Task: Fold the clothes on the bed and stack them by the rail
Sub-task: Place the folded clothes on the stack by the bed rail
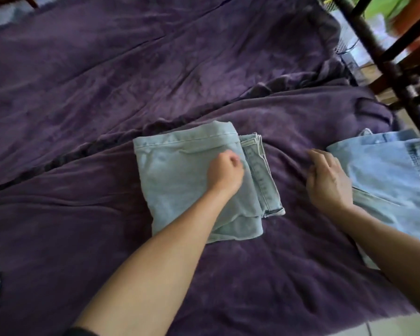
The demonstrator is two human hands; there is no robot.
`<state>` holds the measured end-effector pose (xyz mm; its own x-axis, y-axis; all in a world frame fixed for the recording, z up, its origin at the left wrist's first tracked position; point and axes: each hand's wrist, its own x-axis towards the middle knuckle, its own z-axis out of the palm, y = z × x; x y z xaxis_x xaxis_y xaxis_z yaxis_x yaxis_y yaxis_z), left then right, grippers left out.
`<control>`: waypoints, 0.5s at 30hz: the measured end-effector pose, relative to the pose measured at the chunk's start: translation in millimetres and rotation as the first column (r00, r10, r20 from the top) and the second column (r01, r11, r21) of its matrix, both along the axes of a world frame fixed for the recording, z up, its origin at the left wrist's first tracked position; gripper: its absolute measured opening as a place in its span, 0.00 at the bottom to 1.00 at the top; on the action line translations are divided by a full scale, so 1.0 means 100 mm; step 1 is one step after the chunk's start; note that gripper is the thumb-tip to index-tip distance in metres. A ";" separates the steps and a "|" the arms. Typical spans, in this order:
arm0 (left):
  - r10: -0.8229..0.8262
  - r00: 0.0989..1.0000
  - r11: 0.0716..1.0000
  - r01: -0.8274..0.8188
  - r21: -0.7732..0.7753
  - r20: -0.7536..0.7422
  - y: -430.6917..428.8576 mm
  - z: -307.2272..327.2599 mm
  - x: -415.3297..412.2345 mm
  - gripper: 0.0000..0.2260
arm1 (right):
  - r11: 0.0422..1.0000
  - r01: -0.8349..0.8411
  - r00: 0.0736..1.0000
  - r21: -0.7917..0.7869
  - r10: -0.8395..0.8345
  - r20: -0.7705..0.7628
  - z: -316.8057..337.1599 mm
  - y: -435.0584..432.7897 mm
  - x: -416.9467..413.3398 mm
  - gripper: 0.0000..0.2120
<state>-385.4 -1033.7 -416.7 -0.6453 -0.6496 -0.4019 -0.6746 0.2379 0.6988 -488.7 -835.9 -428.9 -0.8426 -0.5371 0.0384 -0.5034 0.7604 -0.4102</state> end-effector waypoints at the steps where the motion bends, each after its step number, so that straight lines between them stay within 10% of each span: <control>1: 0.071 0.997 0.990 -0.076 -0.120 -0.043 -0.11 -0.05 0.09 0.08 | 0.998 -0.054 0.998 -0.024 0.053 -0.035 0.00 -0.09 0.00 0.19; 6: 0.194 0.959 0.830 -0.048 -0.556 0.207 -0.90 -0.35 0.91 0.18 | 0.859 -0.508 0.851 0.053 0.511 -0.120 -0.19 -0.96 0.42 0.22; 10: -0.046 0.799 0.986 0.131 -0.098 0.599 -1.16 -0.69 1.42 0.31 | 0.694 -0.575 0.799 0.433 0.590 0.115 -0.67 -1.08 0.36 0.30; 15: -0.057 0.866 0.998 0.066 -0.001 0.498 -1.15 -0.86 1.55 0.34 | 0.665 -0.594 0.784 0.453 0.604 0.142 -0.75 -0.94 0.17 0.30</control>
